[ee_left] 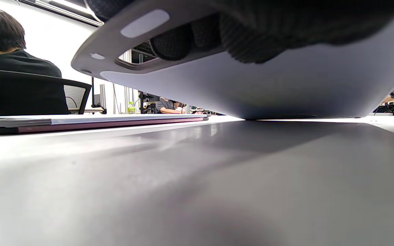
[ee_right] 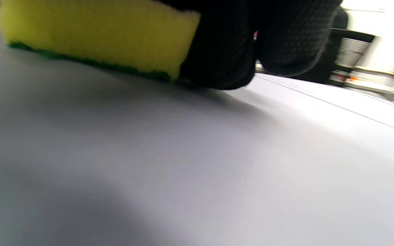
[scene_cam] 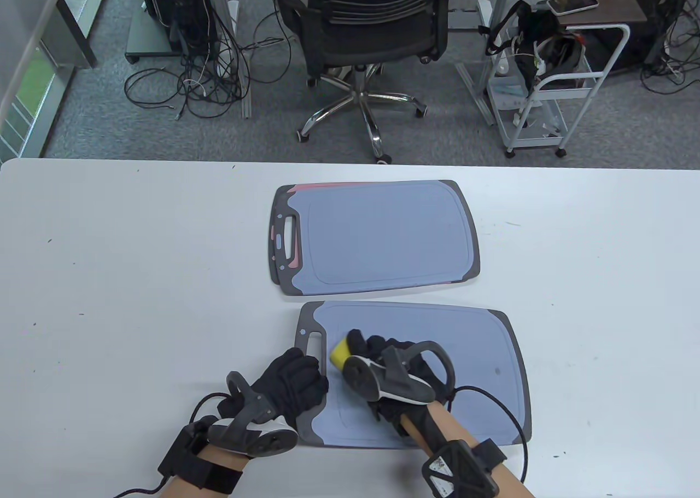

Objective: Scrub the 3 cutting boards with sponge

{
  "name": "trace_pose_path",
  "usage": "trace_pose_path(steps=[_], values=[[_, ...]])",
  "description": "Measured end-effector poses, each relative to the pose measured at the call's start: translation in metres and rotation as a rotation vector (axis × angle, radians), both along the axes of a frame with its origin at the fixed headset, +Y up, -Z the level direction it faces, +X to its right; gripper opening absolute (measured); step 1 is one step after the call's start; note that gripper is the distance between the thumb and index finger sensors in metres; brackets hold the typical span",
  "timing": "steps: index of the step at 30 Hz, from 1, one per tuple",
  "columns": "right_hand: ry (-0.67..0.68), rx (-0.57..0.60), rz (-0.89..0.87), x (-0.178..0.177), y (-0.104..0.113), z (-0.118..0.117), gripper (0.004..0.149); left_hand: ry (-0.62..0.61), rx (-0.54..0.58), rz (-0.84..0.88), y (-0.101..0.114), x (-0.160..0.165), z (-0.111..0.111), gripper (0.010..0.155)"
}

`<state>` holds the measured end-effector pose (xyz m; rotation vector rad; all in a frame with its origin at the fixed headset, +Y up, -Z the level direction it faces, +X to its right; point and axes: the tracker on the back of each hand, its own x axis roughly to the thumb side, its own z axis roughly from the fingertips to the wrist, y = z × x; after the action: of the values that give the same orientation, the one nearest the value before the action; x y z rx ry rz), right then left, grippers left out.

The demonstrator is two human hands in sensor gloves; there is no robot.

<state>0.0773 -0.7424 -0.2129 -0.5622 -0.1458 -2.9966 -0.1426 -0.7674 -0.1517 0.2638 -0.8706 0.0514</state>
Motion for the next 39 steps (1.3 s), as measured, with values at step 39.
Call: trace_pose_path(steps=[39], values=[[-0.564,-0.032,-0.002,0.193,-0.035,0.017,0.07,-0.001,0.0,0.0,0.0,0.001,0.0,0.044]])
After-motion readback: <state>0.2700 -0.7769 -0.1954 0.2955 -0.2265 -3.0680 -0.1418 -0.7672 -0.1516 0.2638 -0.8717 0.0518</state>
